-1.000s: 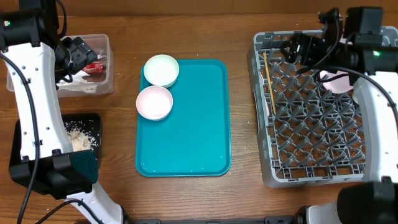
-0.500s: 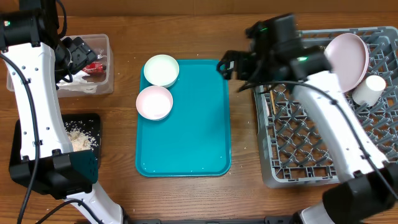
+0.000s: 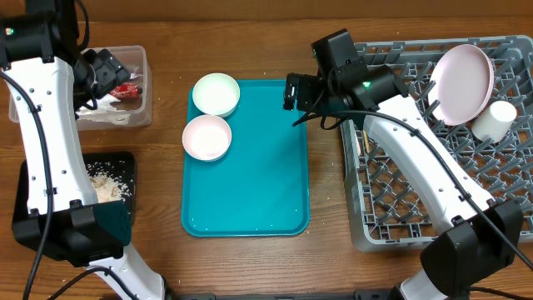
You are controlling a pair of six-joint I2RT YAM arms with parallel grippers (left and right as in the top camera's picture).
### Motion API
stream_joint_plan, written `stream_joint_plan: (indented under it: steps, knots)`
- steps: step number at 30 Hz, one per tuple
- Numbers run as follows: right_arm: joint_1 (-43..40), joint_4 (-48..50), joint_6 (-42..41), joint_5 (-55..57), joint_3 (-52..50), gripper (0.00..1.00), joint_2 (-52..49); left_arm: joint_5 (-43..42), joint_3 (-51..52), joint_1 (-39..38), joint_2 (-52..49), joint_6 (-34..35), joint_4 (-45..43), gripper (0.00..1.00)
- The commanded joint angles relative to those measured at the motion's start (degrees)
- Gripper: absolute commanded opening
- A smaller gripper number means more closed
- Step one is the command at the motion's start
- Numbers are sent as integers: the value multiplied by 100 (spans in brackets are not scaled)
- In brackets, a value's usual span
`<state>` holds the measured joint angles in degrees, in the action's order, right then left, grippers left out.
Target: Sort waste into correct bins and load items into the dishwasher rack
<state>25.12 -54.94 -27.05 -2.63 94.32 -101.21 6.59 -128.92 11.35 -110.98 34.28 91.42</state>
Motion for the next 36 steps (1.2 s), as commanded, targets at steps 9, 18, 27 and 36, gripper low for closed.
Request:
stream_joint_plan:
  steps: [9,18,27,36]
  knots:
    - [-11,39,-63,109,-13,100,-2,-2177,52,-140,-48,-588,216,100]
    - [-11,37,-63,109,-13,100,-2,-1655,1355,-1620,-92,-1816,275,100]
    - [-11,37,-63,109,-13,100,-2,-597,3285,-2479,-111,-973,-1665,20]
    - [-11,37,-63,109,-13,100,-2,-599,4240,-2271,-111,-872,-2935,4]
